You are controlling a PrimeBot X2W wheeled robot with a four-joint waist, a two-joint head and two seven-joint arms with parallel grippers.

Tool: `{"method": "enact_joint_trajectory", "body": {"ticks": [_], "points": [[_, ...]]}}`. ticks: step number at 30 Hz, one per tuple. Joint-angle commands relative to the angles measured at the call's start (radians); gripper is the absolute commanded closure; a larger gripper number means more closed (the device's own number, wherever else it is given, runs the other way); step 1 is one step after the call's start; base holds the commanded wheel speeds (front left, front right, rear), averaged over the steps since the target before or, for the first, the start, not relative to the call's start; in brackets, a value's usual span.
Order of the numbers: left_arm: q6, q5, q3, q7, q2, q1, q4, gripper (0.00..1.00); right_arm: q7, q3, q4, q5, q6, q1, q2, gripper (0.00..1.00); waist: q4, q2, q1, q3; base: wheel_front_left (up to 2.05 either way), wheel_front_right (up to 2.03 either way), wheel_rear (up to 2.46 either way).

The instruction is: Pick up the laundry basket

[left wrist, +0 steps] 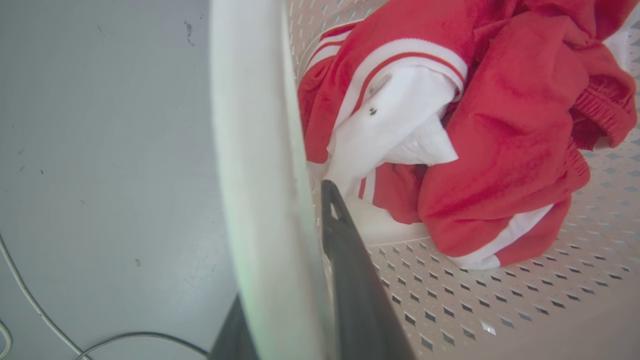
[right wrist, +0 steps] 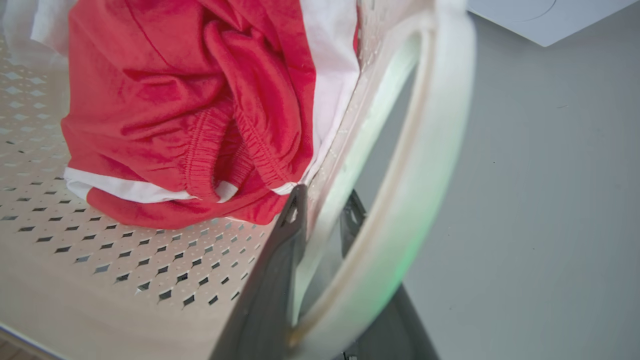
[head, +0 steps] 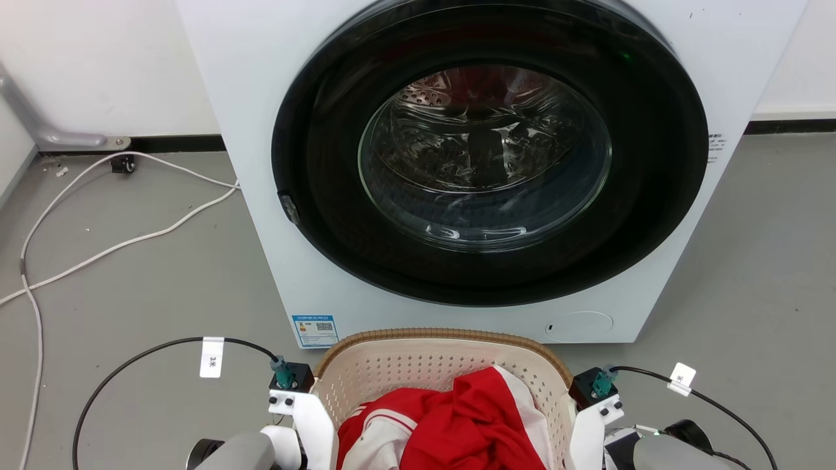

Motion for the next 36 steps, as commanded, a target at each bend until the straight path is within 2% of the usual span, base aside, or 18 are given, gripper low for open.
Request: {"method": "enact_joint_trajectory", "body": {"ticks": [1,36], "points": [[-0.004,-0.001,-0.005,0.0,0.019,0.003,0.004,1.0,0.0,0.011,0.007,-0.004,0.0,-0.001,-0.022,1.0,-0.001,0.0,0.0,0.0,0.0,0.0,0.0],[-0.004,-0.112,-0.108,-0.017,0.018,-0.014,0.022,1.0,-0.001,0.066,0.018,0.049,0.0,-0.014,-0.023,1.0,-0.001,0.0,0.0,0.0,0.0,0.0,0.0]]}}
